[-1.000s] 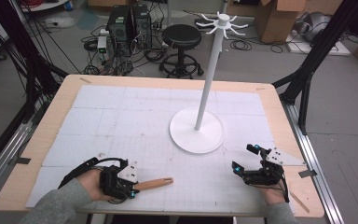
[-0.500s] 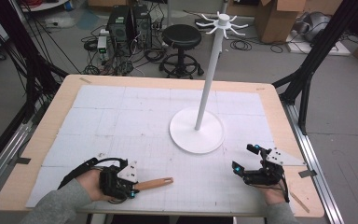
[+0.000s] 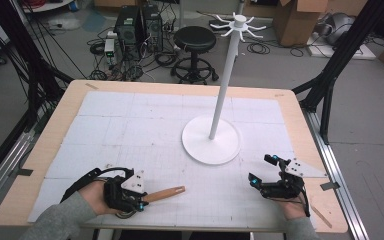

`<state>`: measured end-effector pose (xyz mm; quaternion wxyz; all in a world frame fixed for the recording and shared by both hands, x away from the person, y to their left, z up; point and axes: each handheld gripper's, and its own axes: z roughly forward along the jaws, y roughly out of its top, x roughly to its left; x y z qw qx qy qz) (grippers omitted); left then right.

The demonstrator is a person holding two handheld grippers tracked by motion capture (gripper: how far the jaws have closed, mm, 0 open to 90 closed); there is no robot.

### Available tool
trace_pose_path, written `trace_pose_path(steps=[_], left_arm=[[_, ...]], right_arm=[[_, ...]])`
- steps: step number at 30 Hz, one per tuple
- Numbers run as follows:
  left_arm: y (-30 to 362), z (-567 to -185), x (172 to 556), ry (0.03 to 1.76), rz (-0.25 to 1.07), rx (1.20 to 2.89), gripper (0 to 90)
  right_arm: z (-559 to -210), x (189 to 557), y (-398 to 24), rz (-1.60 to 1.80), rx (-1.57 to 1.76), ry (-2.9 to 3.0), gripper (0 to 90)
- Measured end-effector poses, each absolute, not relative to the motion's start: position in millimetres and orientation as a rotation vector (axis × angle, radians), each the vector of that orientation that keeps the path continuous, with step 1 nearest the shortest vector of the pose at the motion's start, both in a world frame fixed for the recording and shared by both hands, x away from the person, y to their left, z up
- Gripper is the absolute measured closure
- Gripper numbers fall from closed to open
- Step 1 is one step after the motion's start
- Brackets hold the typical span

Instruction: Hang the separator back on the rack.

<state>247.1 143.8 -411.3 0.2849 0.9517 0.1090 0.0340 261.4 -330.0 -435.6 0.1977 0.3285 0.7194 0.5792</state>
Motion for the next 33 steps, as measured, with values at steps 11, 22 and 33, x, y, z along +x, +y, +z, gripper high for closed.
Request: trace_pose_path(steps=[11, 22, 33], left_arm=[[150.0, -403.6, 247.5, 0.327, 0.1, 2.484, 69.5], [156.9, -394.6, 249.9, 0.36, 0.117, 2.369, 69.4], [163.5, -390.8, 256.6, 0.44, 0.137, 2.253, 69.4]], right_arm=[[-435.5, 261.4, -329.7, 1.622, 0.926, 2.012, 4.8], [-435.3, 261.2, -330.0, 1.625, 0.928, 2.008, 4.8], [-434.8, 260.9, -330.3, 1.628, 0.92, 2.004, 4.8]])
